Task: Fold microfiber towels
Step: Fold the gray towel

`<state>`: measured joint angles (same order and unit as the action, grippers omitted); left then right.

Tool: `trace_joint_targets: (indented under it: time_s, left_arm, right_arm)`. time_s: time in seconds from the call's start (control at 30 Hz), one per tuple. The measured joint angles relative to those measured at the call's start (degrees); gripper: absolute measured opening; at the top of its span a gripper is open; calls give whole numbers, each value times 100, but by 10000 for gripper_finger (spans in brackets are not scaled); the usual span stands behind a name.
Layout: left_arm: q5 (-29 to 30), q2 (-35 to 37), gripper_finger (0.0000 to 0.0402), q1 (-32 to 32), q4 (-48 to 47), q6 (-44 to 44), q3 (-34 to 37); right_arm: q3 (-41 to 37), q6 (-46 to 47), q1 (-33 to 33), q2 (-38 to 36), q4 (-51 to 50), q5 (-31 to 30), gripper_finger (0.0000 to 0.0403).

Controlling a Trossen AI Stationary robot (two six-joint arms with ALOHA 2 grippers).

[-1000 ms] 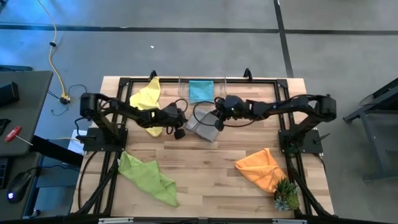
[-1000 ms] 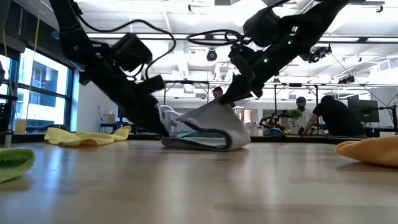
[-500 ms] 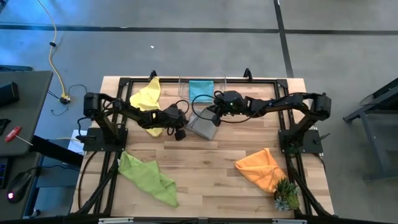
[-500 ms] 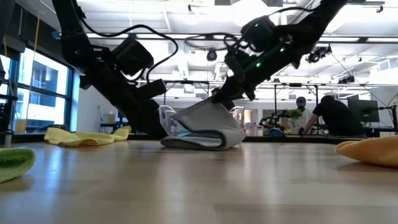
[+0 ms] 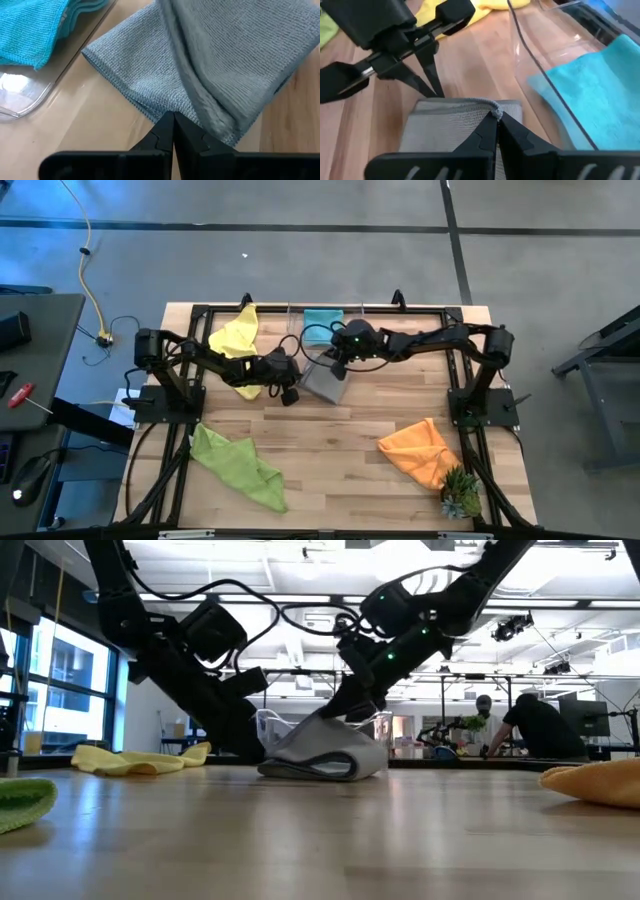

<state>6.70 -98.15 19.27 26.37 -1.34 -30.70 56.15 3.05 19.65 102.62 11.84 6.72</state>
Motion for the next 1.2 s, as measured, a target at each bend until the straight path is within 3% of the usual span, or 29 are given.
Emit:
trace_joint_targets:
  time_s: [0.33,0.67,0.87,1.03,1.2]
  left_arm:
    - [-2,-2,0,-29,2,1,0]
    - [17,-2,0,-31,-2,2,0]
    - [149,210,0,-13,-352,155,-1]
    - [-355,354,0,65,-536,140,-4]
    - [-628,130,0,-90,-534,-43,-2]
  right_arm:
    - [240,-78,0,175,-176,25,17]
    - [240,-37,-16,174,-110,-198,164]
    - [316,-176,-16,-278,-608,-195,207]
    - [315,-312,-60,-897,-1559,-32,191]
    - [-95,120,-483,-890,-1628,94,106]
